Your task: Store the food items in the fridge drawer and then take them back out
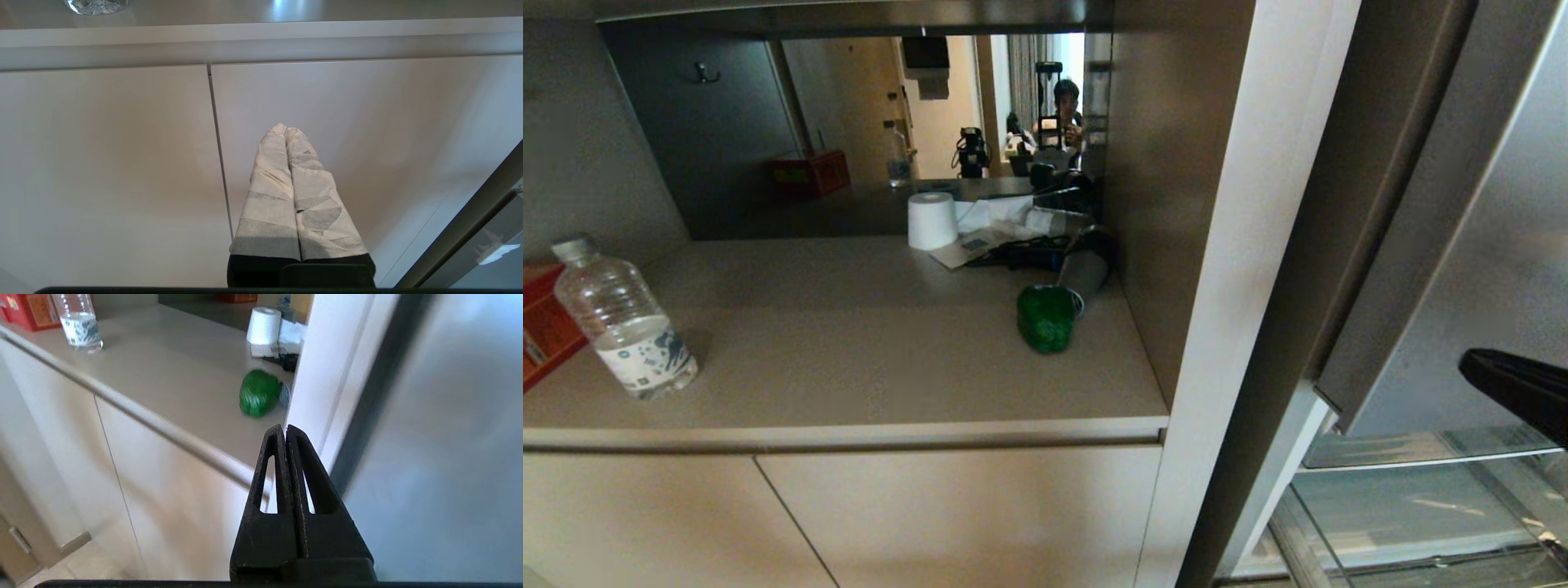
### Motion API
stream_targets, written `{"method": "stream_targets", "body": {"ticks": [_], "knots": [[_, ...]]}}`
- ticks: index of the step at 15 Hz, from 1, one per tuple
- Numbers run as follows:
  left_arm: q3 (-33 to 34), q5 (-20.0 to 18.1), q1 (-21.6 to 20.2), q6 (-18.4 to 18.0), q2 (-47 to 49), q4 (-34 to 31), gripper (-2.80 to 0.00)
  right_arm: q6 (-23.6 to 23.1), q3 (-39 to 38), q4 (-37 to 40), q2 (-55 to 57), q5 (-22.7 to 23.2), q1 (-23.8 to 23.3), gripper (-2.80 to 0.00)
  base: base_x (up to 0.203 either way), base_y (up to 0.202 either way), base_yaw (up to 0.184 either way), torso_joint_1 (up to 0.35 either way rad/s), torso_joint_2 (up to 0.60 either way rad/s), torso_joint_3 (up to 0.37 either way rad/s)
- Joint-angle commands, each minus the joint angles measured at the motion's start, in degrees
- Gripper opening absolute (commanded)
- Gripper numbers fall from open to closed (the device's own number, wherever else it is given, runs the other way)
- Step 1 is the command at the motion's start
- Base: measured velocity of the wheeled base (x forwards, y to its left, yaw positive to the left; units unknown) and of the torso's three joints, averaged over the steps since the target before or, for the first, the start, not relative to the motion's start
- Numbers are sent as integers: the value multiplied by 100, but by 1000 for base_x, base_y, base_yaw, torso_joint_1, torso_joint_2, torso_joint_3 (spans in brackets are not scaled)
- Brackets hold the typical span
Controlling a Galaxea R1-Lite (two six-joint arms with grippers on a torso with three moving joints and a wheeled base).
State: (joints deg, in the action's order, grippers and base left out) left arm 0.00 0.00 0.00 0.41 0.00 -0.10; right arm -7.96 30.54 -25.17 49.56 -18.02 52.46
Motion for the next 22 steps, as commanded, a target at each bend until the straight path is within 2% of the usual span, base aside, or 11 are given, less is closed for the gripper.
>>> {"method": "stream_targets", "body": {"ticks": [1,3,4,9,11,12,13,15,17,19,22], "knots": [[0,0,0,2,0,1,-280,20,-343,27,-633,1,-93,-280,0,0,0,0,0,0],[0,0,0,2,0,1,-280,220,-745,146,-1084,-19,-578,-280,0,0,0,0,0,0],[0,0,0,2,0,1,-280,392,-870,174,-1115,-29,-1160,-280,0,0,0,0,0,0],[0,0,0,2,0,1,-280,1276,-1283,367,-1217,193,-5411,-280,0,0,0,0,0,0],[0,0,0,2,0,1,-280,1481,-1559,421,-1251,769,-6947,-280,0,0,0,0,0,0],[0,0,0,2,0,1,-280,1568,-1799,486,-1317,1246,-7513,-280,0,0,0,0,0,0],[0,0,0,2,0,1,-280,1630,-2055,573,-1495,1756,-7845,-280,0,0,0,0,0,0],[0,0,0,2,0,1,-280,1671,-2317,663,-1954,2552,-7818,-280,0,0,0,0,0,0],[0,0,0,2,0,1,-280,1585,-2561,726,-2345,2990,-7122,-280,0,0,0,0,0,0],[0,0,0,2,0,1,-280,1065,-3126,831,-2863,3131,-6744,-280,0,0,0,0,0,0],[0,0,0,2,0,1,-280,592,-3134,1469,-3397,2990,-6576,-280,0,0,0,0,0,0]]}}
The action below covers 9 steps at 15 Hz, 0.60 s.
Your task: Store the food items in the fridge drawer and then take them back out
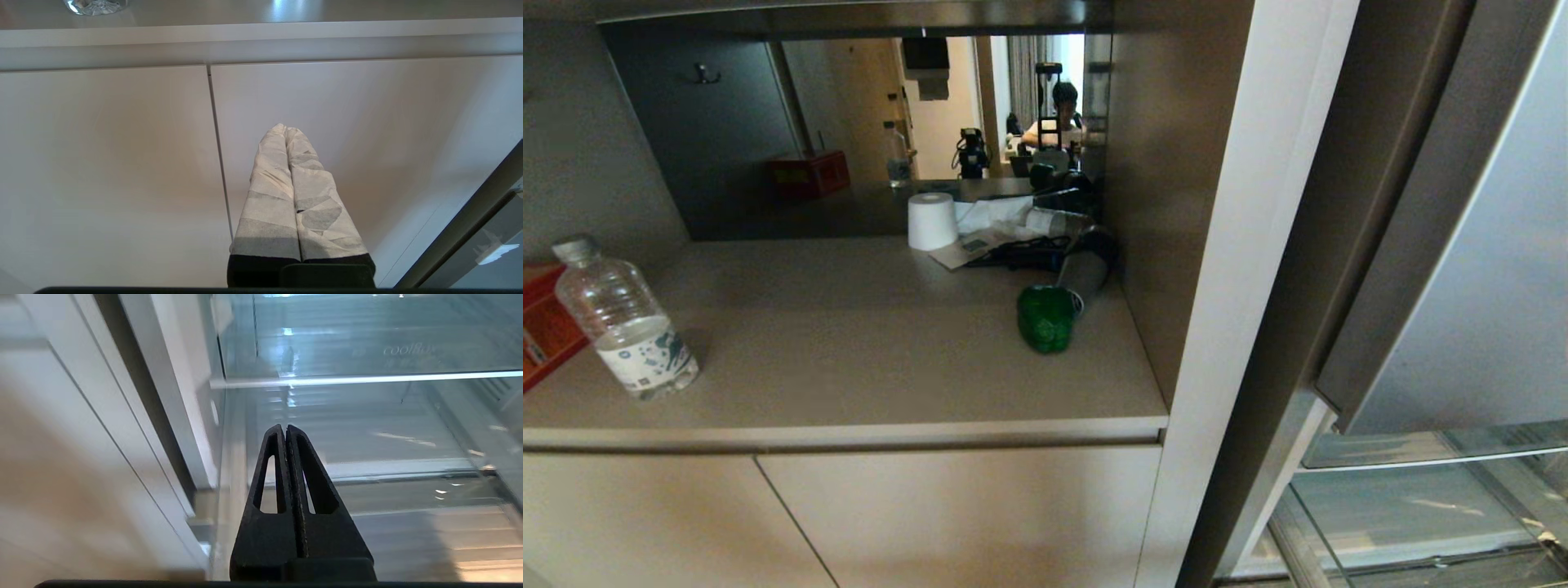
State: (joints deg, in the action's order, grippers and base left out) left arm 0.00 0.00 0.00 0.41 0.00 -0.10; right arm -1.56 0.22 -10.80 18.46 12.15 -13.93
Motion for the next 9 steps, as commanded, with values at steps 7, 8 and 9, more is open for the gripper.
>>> {"method": "stream_targets", "body": {"ticks": [7,8,9], "knots": [[0,0,0,2,0,1,-280,-715,-197,614,-247,-978,598,-280,0,0,0,0,0,0],[0,0,0,2,0,1,-280,-714,-197,615,-247,-983,669,-280,0,0,0,0,0,0],[0,0,0,2,0,1,-280,-714,-197,615,-247,-981,796,-280,0,0,0,0,0,0]]}}
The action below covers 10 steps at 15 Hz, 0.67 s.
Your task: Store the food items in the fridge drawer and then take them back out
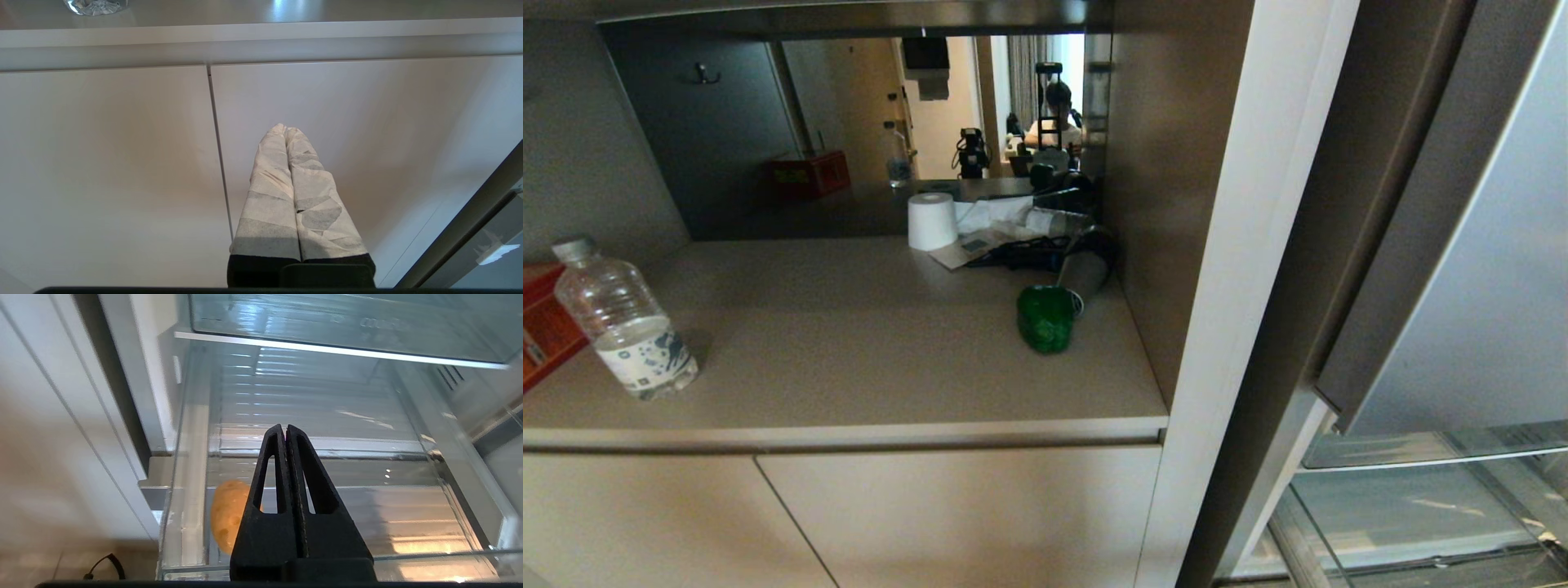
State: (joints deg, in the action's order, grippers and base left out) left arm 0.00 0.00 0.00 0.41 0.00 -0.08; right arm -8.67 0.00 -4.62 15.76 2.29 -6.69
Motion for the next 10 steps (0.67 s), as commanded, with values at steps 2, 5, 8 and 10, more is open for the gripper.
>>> {"method": "stream_targets", "body": {"ticks": [2,5,8,10], "knots": [[0,0,0,2,0,-1,-280,-3,-176,-4,-130,38,340,-280,0,0,0,0,0,0],[0,0,0,2,0,-1,-280,312,-176,13,-442,-10,466,-280,0,0,0,0,0,0],[0,0,0,2,0,-1,-280,384,-175,4,-1420,-27,572,-280,0,0,0,0,0,0],[0,0,0,2,0,-1,-280,446,-176,-2,-1603,-40,624,-280,0,0,0,0,0,0]]}}
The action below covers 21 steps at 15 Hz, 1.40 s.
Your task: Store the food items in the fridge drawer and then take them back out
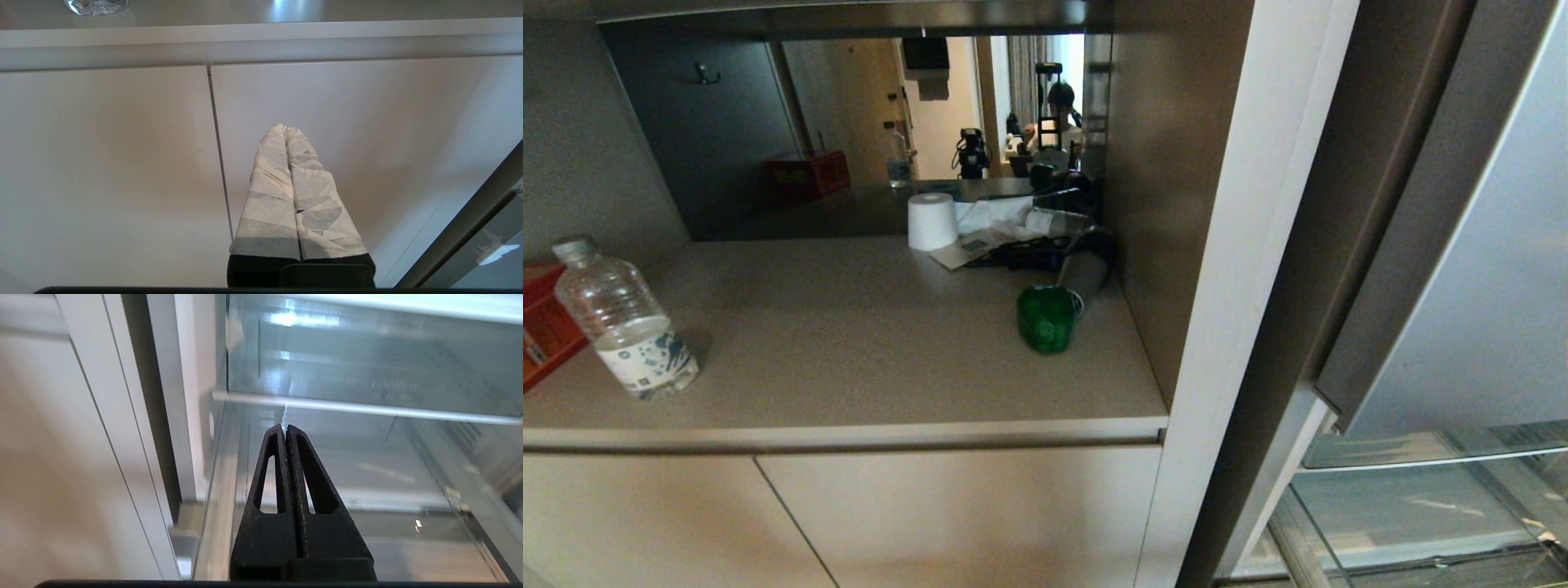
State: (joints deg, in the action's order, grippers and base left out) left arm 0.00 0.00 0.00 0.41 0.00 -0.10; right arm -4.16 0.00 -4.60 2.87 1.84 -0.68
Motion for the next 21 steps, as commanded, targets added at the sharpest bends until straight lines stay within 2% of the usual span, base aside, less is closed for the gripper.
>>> {"method": "stream_targets", "body": {"ticks": [1,17,21], "knots": [[0,0,0,2,0,1,-280,73,-176,-9,-296,-17,33,-280,0,0,0,0,0,0],[0,0,0,2,0,1,-280,104,-176,-15,-288,-17,33,-280,0,0,0,0,0,0],[0,0,0,2,0,1,-280,117,-176,-15,-296,-26,33,-280,-155,0,2,6,5,1]]}}
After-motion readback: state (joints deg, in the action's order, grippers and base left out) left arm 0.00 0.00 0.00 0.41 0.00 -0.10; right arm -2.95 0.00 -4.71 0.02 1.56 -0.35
